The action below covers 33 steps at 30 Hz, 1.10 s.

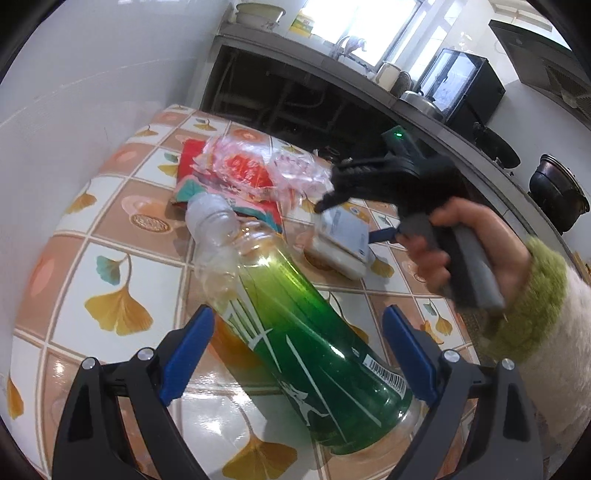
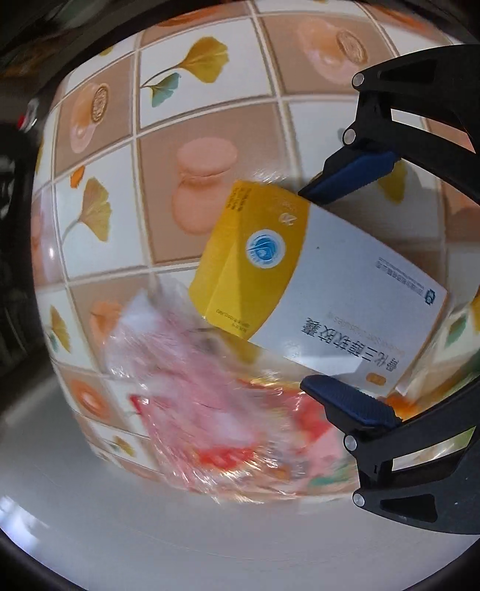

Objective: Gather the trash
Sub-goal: 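Close the left tool on the green bottle while the right tool reaches the box again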

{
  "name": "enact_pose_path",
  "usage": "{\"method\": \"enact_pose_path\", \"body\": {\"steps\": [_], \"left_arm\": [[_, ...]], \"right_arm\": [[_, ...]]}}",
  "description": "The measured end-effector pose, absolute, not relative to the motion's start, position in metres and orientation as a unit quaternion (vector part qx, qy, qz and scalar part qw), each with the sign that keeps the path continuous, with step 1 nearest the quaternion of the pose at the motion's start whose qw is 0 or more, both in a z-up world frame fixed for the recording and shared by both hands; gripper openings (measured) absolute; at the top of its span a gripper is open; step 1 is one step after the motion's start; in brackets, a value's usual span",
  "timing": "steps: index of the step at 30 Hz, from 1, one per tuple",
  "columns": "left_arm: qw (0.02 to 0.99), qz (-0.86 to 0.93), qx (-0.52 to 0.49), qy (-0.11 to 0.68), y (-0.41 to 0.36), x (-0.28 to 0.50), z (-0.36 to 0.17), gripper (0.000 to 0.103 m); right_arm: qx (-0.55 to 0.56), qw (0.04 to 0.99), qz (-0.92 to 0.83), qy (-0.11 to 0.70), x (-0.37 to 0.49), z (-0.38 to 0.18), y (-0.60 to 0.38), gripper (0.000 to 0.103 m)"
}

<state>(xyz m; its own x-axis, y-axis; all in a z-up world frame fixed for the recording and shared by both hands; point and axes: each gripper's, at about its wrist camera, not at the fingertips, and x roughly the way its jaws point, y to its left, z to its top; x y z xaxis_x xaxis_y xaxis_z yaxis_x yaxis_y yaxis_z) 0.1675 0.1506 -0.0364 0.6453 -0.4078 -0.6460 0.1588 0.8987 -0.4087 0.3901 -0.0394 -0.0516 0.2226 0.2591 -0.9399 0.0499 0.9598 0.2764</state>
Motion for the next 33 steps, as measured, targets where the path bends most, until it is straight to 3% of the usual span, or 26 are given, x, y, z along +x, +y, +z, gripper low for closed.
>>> {"method": "enact_pose_path", "body": {"steps": [8, 12, 16, 26, 30, 33], "left_arm": [[0.891, -0.12, -0.152, 0.411, 0.14, 0.187, -0.044, 0.09], [0.893, -0.097, -0.125, 0.421, 0.133, 0.194, -0.048, 0.087], [0.891, -0.091, -0.134, 0.425, 0.136, 0.193, -0.051, 0.08], [0.883, -0.097, -0.143, 0.435, 0.145, 0.169, -0.047, 0.067], [0.876, -0.104, -0.167, 0.44, 0.153, 0.151, -0.048, 0.063], [0.87, -0.112, -0.181, 0.446, 0.158, 0.135, -0.048, 0.061]], "right_arm": [[-0.081, 0.806, 0.128, 0.573, 0.338, -0.038, -0.013, 0.086], [-0.131, 0.814, 0.146, 0.547, 0.313, -0.035, -0.005, 0.078], [-0.146, 0.818, 0.154, 0.534, 0.296, -0.033, -0.006, 0.067], [-0.11, 0.824, 0.182, 0.525, 0.269, -0.028, -0.021, 0.062], [-0.092, 0.822, 0.197, 0.527, 0.25, -0.024, -0.024, 0.046], [-0.075, 0.814, 0.212, 0.536, 0.231, -0.026, -0.026, 0.045]]}}
